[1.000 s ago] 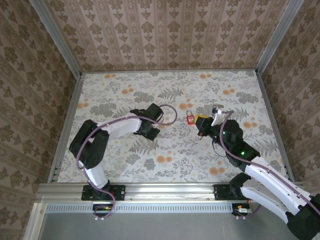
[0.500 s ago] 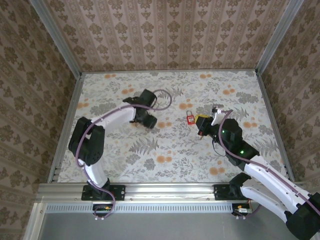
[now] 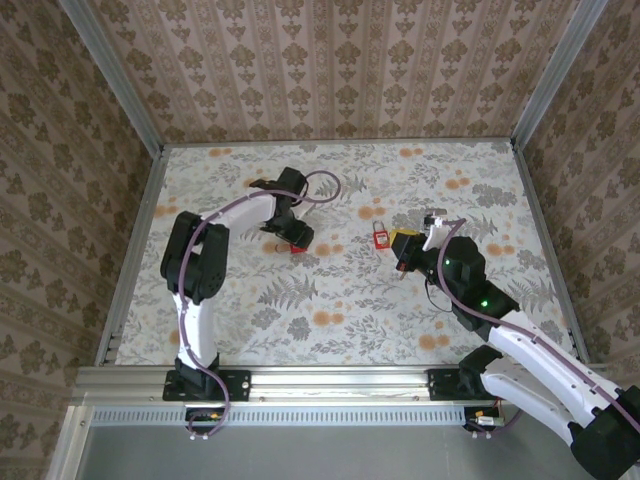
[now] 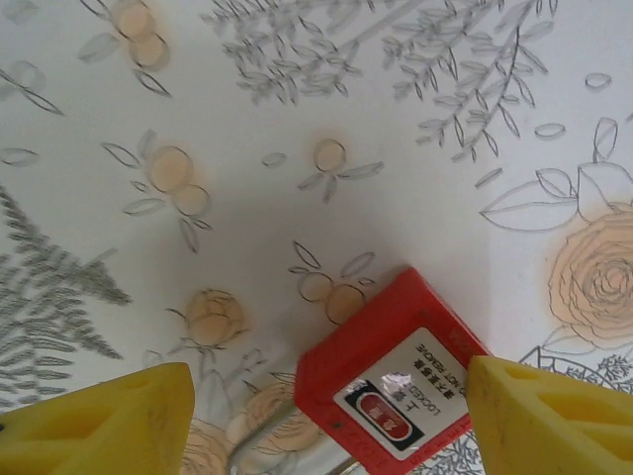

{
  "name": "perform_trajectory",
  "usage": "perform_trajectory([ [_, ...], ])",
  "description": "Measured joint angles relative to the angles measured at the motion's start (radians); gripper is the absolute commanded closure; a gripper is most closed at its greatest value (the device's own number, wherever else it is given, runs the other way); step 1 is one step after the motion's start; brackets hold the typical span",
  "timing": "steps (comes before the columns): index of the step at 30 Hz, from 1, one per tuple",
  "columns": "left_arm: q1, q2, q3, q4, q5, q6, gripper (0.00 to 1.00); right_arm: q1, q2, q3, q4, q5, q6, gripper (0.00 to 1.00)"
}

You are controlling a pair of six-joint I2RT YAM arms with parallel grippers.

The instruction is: Unlock with the key

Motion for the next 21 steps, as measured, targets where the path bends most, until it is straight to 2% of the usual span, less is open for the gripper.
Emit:
perform_trajectory([
  [10, -0.030, -0.007, -0.012, -0.019, 0.044, -0.003, 0.29, 0.000, -0.025, 0.000, -0.010, 0.000, 0.000, 0.98],
  [15, -0.060, -0.056, -0.093, -0.015, 0.104, -0.034, 0.32, -0.002, -0.029, 0.000, -0.019, 0.000, 0.000, 0.98],
  [21, -0.067, -0.139, -0.216, -0.016, 0.164, -0.074, 0.29, -0.003, -0.033, 0.000, -0.021, 0.000, 0.000, 0.98],
])
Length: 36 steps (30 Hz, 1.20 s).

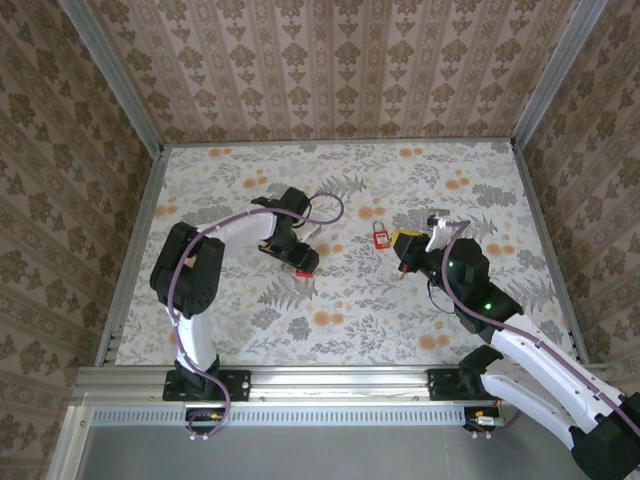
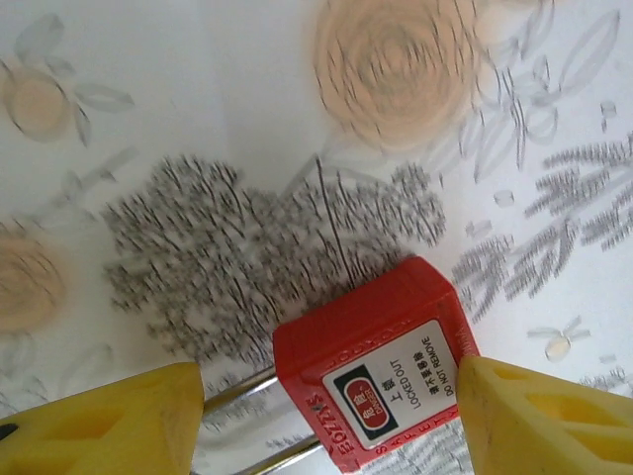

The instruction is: Unlock with the key

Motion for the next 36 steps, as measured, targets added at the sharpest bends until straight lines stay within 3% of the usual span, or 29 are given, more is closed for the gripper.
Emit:
perform_trajectory([
  [3, 0.000, -0.033, -0.047, -0.003, 0.017, -0.016, 0.28, 0.000, 0.000, 0.000, 0.000, 0.000, 0.000, 0.98],
  [9, -0.001, -0.084, -0.093, -0.010, 0.025, -0.033, 0.18, 0.000, -0.005, 0.000, -0.001, 0.000, 0.001, 0.98],
  [14, -0.072, -0.127, -0.078, -0.066, -0.092, -0.017, 0.07, 0.000, -0.014, 0.000, 0.000, 0.000, 0.001, 0.98],
  [20, -0.163, -0.054, -0.017, -0.106, -0.198, 0.033, 0.07, 0.000, -0.013, 0.000, 0.000, -0.001, 0.001, 0.98],
  [26, -0.140, 0.020, 0.024, -0.103, -0.249, 0.068, 0.12, 0.000, -0.014, 0.000, -0.005, -0.001, 0.001, 0.98],
  [32, -0.096, 0.054, 0.057, -0.063, -0.243, 0.055, 0.21, 0.000, -0.028, 0.000, -0.018, -0.001, 0.000, 0.98],
  [36, -0.086, 0.076, 0.077, -0.042, -0.227, 0.026, 0.22, 0.000, -0.029, 0.000, -0.023, -0.001, 0.000, 0.98],
])
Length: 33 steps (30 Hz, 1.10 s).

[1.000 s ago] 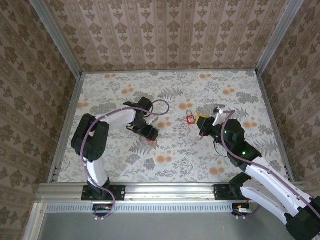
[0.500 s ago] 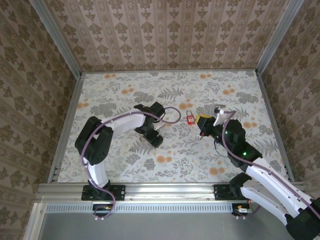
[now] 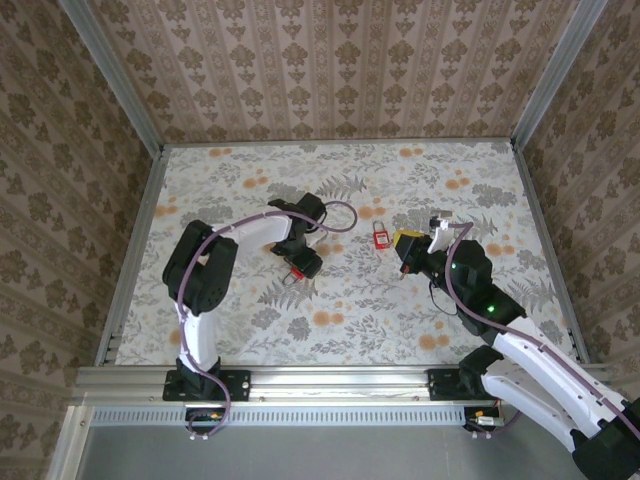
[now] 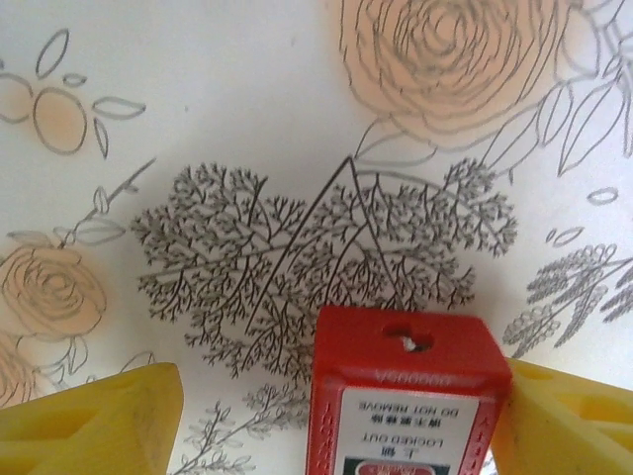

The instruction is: Unlock with the key

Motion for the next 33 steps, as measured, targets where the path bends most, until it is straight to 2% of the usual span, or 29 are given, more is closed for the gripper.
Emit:
perform_trajectory([
  [10, -0.019, -0.001, 0.023, -0.092, 0.010, -0.038, 0.25, 0.000, 0.000, 0.000, 0.000, 0.000, 0.000, 0.98],
  [15, -0.024, -0.002, 0.060, -0.170, 0.021, -0.039, 0.34, 0.000, 0.000, 0.000, 0.000, 0.000, 0.000, 0.98],
  [29, -0.004, 0.066, 0.133, -0.206, 0.058, -0.037, 0.32, 0.000, -0.032, 0.000, 0.000, 0.000, 0.000, 0.98],
  [33, -0.005, 0.065, 0.122, -0.204, 0.058, -0.037, 0.35, 0.000, -0.032, 0.000, 0.000, 0.000, 0.000, 0.98],
])
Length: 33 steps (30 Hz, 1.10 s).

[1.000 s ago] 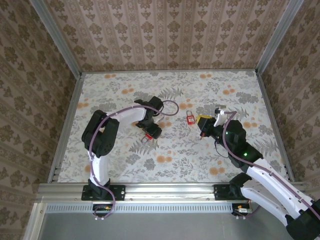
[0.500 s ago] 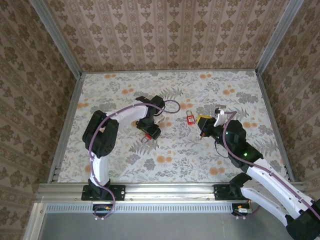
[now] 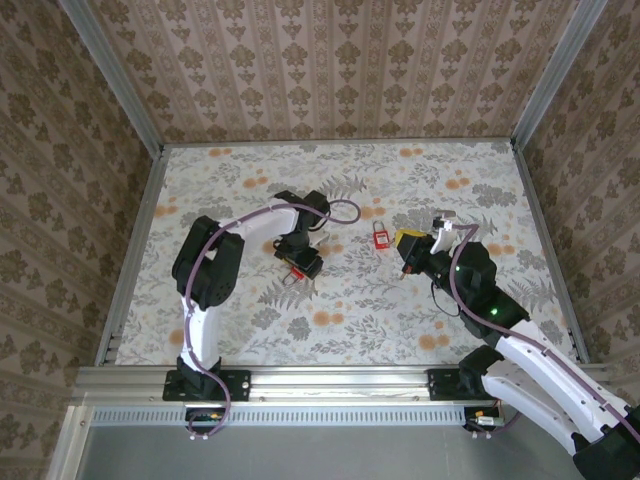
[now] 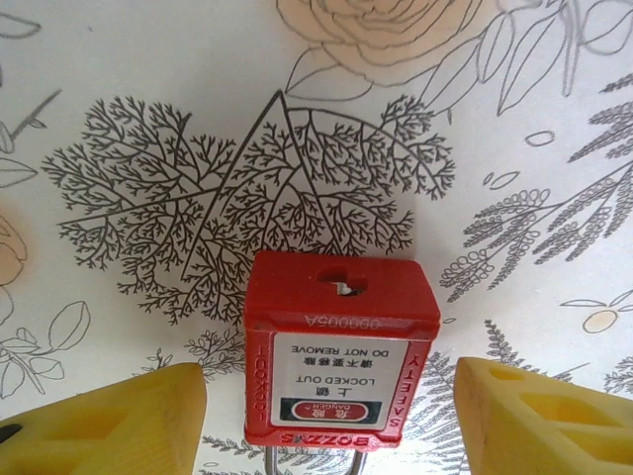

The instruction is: Unlock with the key

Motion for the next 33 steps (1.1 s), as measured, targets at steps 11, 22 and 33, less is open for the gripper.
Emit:
perform_trajectory([
  [11, -0.009, 0.002, -0.013, 0.006, -0.003, -0.004, 0.41, 0.000, 0.001, 0.000, 0.000, 0.000, 0.000, 0.98],
  [22, -0.014, 0.005, -0.045, 0.041, 0.001, -0.008, 0.62, 0.000, 0.001, 0.000, -0.007, 0.000, 0.000, 0.98],
  [33, -0.015, -0.003, -0.049, 0.043, -0.004, -0.011, 0.66, 0.000, 0.001, 0.000, -0.008, 0.000, 0.000, 0.98],
])
